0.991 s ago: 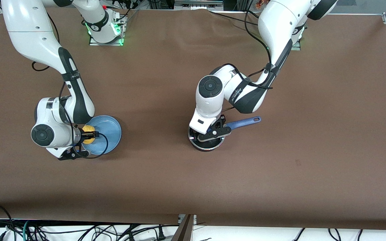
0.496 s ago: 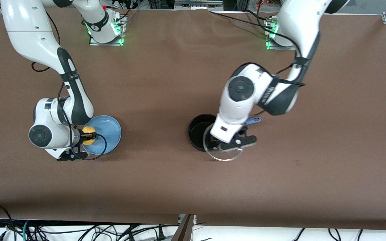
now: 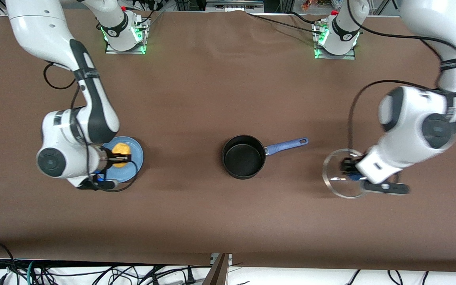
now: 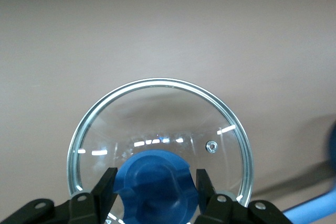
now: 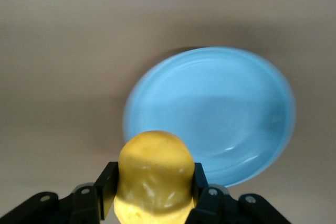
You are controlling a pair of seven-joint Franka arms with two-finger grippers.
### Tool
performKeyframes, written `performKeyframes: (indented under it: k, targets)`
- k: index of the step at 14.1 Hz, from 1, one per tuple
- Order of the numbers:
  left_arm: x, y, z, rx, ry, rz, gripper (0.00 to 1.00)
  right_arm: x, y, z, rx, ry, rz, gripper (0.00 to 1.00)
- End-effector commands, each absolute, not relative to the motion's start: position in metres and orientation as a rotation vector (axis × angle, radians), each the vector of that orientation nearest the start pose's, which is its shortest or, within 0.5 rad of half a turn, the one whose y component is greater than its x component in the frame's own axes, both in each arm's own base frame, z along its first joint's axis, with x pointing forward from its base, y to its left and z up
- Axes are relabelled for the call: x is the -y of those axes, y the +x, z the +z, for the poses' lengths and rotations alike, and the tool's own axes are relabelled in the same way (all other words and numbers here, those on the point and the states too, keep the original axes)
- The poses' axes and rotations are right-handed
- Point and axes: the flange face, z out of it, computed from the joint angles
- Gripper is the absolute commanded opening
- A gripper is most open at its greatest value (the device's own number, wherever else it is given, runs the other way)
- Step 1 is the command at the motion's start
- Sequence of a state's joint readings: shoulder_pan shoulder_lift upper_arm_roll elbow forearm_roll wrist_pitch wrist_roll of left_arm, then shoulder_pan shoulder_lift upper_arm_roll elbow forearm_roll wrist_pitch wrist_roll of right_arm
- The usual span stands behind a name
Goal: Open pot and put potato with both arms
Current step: 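Set the lid down with the left gripper while the right gripper lifts the potato, then lower the potato into the saucepan and open the right gripper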
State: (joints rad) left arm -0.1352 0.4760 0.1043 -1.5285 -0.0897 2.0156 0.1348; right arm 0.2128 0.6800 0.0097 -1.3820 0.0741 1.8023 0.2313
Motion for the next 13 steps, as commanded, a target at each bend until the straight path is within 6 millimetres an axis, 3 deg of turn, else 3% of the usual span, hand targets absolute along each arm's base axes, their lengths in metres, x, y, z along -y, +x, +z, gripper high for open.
performKeyframes:
  k: [1,3,5,8,11,12,13]
  targets:
    - [-0.047,0.668,0.374,-0.459,-3.172,-0.011,0.54,-0.235,0.662,0.302,-0.269,-3.032,0.449,0.52]
    - [-0.093,0.656,0.353,-0.41,-3.152,0.001,0.54,-0.291,0.656,0.311,-0.445,-2.928,0.393,0.52]
    - [-0.125,0.64,0.322,-0.375,-3.131,-0.016,0.54,-0.351,0.644,0.31,-0.591,-2.819,0.325,0.52]
    - [-0.148,0.616,0.275,-0.381,-3.113,-0.088,0.55,-0.439,0.621,0.298,-0.774,-2.638,0.192,0.56]
    - [-0.165,0.604,0.245,-0.36,-3.147,-0.049,0.57,-0.489,0.611,0.282,-0.905,-2.482,0.102,0.56]
    - [-0.173,0.601,0.238,-0.347,-3.158,-0.043,0.57,-0.497,0.607,0.278,-0.904,-2.474,0.098,0.61]
    - [-0.176,0.599,0.228,-0.342,-3.171,-0.032,0.58,-0.499,0.606,0.277,-0.907,-2.47,0.093,0.88]
